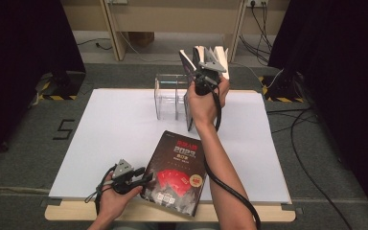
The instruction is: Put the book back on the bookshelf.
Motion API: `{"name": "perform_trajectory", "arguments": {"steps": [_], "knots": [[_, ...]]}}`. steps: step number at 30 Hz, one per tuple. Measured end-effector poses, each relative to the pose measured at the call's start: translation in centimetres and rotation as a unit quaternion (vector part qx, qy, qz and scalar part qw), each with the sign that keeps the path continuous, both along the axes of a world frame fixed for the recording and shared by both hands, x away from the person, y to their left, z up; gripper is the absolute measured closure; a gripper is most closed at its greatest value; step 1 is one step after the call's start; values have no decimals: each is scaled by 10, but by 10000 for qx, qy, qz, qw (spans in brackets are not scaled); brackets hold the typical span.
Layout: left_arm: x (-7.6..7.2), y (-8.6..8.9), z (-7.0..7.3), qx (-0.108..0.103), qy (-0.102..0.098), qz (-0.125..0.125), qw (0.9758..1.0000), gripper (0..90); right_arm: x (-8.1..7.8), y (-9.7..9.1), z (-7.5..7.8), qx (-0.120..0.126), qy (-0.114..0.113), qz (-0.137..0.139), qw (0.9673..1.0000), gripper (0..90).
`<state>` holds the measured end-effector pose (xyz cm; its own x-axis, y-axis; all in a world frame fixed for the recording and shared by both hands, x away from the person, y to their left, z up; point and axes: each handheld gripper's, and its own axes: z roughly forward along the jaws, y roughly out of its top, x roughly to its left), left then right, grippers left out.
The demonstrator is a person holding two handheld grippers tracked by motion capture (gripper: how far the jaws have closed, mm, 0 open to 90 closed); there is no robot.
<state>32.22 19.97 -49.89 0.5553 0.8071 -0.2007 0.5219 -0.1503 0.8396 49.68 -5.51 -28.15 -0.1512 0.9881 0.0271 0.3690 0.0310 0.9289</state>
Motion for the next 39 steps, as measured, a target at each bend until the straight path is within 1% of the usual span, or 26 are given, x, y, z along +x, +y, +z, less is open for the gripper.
{"name": "perform_trajectory", "arguments": {"steps": [1, 2, 3, 5, 7, 9, 11, 14, 16, 18, 20, 24, 28, 29, 33, 36, 39], "knots": [[0, 0, 0, -1, 0, -2, 10000, 549, 2, 0, 1, -67, 67, 19, 10000, 814], [0, 0, 0, 0, -1, -6, 10000, 549, 4, 0, 1, -50, 145, 50, 9999, 811], [0, 0, 0, -2, 0, -8, 10000, 549, 5, 0, 1, -27, 176, 76, 9998, 811], [0, 0, 0, -3, -2, -9, 10000, 549, 7, 0, 2, -112, 236, 67, 9996, 810], [0, 0, 0, -11, 0, -7, 10000, 549, 9, 0, 4, -100, 305, 73, 9995, 810], [0, 0, 0, 3, -2, -16, 10000, 548, 10, 1, 6, -191, 378, 71, 9991, 811], [0, 0, 0, -2, 1, -18, 10000, 548, 11, 2, 7, -210, 433, 93, 9988, 815], [0, 0, 0, -1, -5, -17, 10000, 549, 10, 3, 8, -323, 504, 80, 9982, 840], [0, -1, 0, -5, -6, -19, 10000, 549, 11, 3, 9, -325, 544, 96, 9979, 845], [0, -1, 0, -1, -5, -22, 10000, 549, 11, 3, 10, -272, 581, 97, 9979, 847], [0, 0, 0, -9, -6, -23, 10000, 549, 11, 3, 10, -252, 545, 112, 9981, 849], [1, 0, 0, -8, -3, -42, 10000, 550, 11, 4, 10, -163, 272, 101, 9994, 850], [1, 0, 0, -17, -13, -40, 10000, 550, 14, 7, 12, -182, 64, 40, 9998, 851], [1, 0, 0, -15, -16, -36, 10000, 550, 15, 9, 12, -218, 33, 3, 9998, 851], [1, 1, 0, -24, -17, -40, 10000, 551, 19, 13, 14, -203, -21, -27, 9998, 851], [1, 1, 1, -23, -26, -51, 10000, 552, 24, 14, 15, -217, -167, -81, 9996, 851], [1, 1, 1, -29, -24, -55, 10000, 553, 27, 14, 15, -190, -249, -131, 9994, 851]]}}
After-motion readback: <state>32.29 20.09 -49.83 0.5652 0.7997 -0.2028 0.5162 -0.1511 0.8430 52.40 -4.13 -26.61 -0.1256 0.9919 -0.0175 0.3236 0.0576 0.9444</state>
